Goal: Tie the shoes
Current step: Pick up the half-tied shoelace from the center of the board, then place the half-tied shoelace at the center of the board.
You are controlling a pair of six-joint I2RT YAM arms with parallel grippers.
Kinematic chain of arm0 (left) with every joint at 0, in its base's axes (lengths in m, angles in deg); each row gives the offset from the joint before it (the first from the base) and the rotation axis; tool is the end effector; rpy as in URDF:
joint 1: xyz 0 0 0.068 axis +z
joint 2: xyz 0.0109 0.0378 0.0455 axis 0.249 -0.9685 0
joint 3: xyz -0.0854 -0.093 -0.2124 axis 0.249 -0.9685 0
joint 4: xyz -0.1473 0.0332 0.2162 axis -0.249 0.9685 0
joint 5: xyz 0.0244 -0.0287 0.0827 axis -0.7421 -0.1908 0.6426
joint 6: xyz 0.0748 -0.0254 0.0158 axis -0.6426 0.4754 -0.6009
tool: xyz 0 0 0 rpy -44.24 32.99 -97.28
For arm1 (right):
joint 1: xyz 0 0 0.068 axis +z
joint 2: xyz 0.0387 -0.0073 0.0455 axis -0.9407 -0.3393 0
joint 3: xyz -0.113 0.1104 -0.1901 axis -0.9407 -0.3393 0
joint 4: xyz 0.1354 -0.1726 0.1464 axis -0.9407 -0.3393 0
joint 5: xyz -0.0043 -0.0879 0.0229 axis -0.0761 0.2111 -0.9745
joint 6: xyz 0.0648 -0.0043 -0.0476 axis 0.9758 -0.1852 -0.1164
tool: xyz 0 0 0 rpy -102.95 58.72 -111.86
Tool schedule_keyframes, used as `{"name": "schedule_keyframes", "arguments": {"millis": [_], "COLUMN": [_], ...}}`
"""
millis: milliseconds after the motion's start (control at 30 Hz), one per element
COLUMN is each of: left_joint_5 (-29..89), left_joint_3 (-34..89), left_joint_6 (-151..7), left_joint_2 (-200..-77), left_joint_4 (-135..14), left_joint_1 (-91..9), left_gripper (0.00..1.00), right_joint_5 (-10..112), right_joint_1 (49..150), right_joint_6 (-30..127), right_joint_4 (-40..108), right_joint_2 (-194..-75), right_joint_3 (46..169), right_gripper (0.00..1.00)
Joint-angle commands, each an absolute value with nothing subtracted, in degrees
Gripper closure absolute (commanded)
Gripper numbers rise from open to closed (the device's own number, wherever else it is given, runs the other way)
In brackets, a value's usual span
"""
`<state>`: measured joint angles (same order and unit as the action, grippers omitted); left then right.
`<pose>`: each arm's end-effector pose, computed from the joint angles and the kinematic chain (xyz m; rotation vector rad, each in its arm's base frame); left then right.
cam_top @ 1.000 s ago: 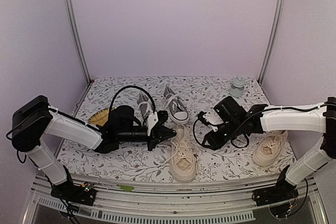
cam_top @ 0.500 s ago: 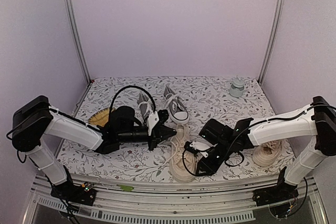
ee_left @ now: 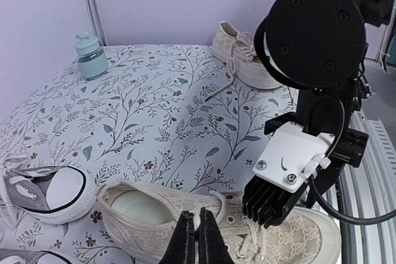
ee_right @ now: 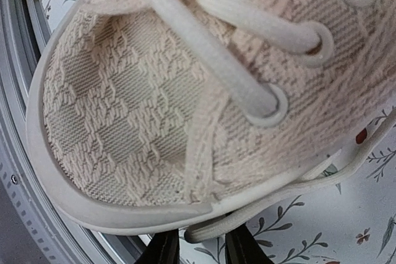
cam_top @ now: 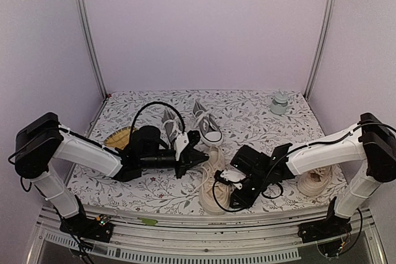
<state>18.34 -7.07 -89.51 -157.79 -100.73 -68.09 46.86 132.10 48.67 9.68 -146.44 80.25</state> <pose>0.1935 -0.3034 0.1426 1.1587 1.5023 -0.8959 0.1290 0.2726 0.0860 -1.3944 2.5578 0.5487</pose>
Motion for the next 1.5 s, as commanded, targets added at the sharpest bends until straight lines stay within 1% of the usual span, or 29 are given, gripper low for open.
{"name": "schedule_keyframes", "arguments": {"millis": [0,33,100,133,233,333,467,533,600,667,833,967,1000,1067,1100,1133,1200,1333,1467], "left_joint_5": [18.4,18.4,18.7,18.8,19.0,18.9,18.8,19.0,19.1,19.5,20.9,21.9,22.0,21.9,22.0,22.1,22.6,24.7,25.9], "left_joint_3": [-5.9,-5.8,-5.7,-5.7,-6.0,-6.2,-6.4,-7.0,-7.5,-8.0,-8.9,-9.9,-10.0,-10.2,-10.3,-10.5,-10.7,-11.3,-11.2], "left_joint_6": [-90.3,-90.4,-90.5,-90.6,-90.8,-91.0,-90.6,-90.5,-90.6,-90.9,-91.7,-92.0,-91.9,-91.6,-91.4,-91.2,-90.4,-88.8,-87.3], "left_joint_2": [-158.7,-158.7,-158.4,-158.2,-157.5,-157.8,-159.0,-159.3,-159.3,-159.0,-158.6,-157.9,-157.8,-157.7,-157.6,-157.6,-157.6,-157.1,-157.5], "left_joint_4": [-100.9,-100.8,-100.1,-99.9,-99.9,-101.0,-103.7,-105.8,-107.1,-107.8,-108.6,-109.6,-109.7,-109.8,-110.2,-110.5,-111.0,-112.2,-113.1], "left_joint_1": [-69.1,-69.1,-69.2,-69.2,-69.3,-69.7,-70.4,-70.9,-71.5,-72.2,-73.9,-74.5,-74.5,-74.7,-74.7,-74.7,-74.7,-74.6,-74.4], "left_gripper": [1.0,1.0,1.0,1.0,1.0,1.0,1.0,1.0,1.0,1.0,1.0,1.0,1.0,1.0,1.0,1.0,1.0,1.0,1.0], "right_joint_5": [50.7,50.9,51.6,52.1,53.6,52.8,44.1,39.6,35.2,32.8,27.3,27.5,27.4,27.3,26.7,26.1,25.8,28.0,29.6], "right_joint_1": [132.3,132.3,132.3,132.3,131.2,127.4,122.4,120.5,118.7,117.7,118.4,119.2,119.2,119.2,119.3,119.2,119.3,118.8,118.4], "right_joint_6": [45.6,45.2,44.8,44.7,45.6,46.5,45.0,43.6,43.6,44.2,45.1,46.1,46.4,46.3,46.2,45.8,44.9,42.5,39.7], "right_joint_4": [13.7,13.8,13.3,12.6,10.6,7.7,11.1,15.7,21.1,25.4,27.3,27.4,26.8,25.6,25.0,24.2,22.7,21.9,24.7], "right_joint_2": [-147.0,-147.4,-147.9,-147.6,-144.1,-138.2,-130.5,-129.8,-132.4,-137.4,-151.1,-156.5,-157.4,-158.5,-158.6,-158.5,-157.8,-151.7,-144.4], "right_joint_3": [80.2,80.5,80.9,81.0,81.3,82.7,85.9,88.4,91.0,94.5,106.7,111.2,111.8,112.7,112.8,113.0,113.1,110.2,102.1], "right_gripper": [0.77,0.82,0.95,0.99,0.99,0.99,0.99,0.99,0.99,0.99,0.99,0.99,0.98,0.9,0.84,0.75,0.66,0.57,0.56]}}
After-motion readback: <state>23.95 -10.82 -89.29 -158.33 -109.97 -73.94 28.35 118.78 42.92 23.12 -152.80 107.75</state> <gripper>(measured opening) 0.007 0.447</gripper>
